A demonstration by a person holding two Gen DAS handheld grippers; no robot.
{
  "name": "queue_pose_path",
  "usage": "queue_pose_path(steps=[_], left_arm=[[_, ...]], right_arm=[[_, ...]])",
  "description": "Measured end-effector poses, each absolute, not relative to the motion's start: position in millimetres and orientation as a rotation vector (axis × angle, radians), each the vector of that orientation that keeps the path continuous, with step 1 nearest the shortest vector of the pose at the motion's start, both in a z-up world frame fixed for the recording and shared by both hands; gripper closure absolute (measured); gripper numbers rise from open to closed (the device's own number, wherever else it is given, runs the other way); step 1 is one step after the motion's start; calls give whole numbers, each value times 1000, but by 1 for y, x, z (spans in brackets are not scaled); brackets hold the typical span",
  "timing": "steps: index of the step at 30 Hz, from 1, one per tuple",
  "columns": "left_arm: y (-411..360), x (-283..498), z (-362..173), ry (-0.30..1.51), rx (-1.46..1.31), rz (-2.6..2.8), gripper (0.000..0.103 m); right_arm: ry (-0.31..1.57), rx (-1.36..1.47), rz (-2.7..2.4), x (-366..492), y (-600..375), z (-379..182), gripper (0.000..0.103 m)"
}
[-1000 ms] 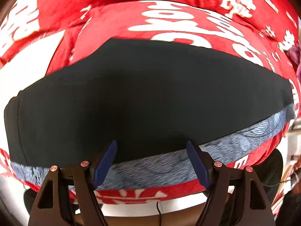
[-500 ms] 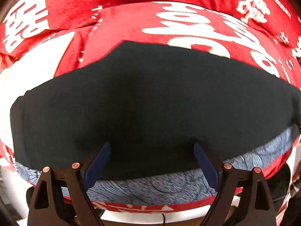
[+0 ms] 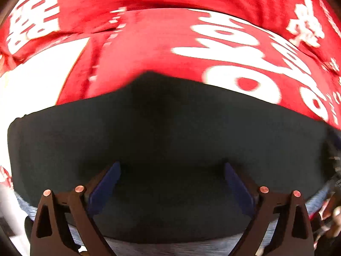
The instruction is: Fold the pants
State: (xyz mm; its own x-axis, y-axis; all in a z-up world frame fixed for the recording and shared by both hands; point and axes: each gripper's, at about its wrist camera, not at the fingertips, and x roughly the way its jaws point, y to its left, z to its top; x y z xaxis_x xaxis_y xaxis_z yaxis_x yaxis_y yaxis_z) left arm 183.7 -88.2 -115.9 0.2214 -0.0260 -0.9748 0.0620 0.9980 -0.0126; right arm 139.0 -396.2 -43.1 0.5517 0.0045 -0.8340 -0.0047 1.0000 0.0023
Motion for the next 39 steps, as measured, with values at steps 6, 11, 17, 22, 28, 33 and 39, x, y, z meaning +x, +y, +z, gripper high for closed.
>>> queue_pose_path(steps=[6,11,17,22,28,33,39], left_arm=[[-68,181,-114,1369,-9,-38,0],[-129,135,-85,1290,120,-237,0],[-149,119,-108,1329,274,-243,0],[-101,128,-103,1343,147,-150,0],[-44,125,-92,1287,159,-40,0],[61,119,-82,1266,3,162,0],[135,110,-104,1287,-98,263,0]], right_arm=[[1000,150,-263,99,-541,-40,15],[944,101,-133,63,-505,2,24],[1020,197,51,19,-487,-31,22],[987,316,-173,-10,-561,-34,24],[947,313,4,-4,-535,-19,21],[1030,260,-139,8,-543,-48,20],[990,168,-89,26,-477,-10,19]])
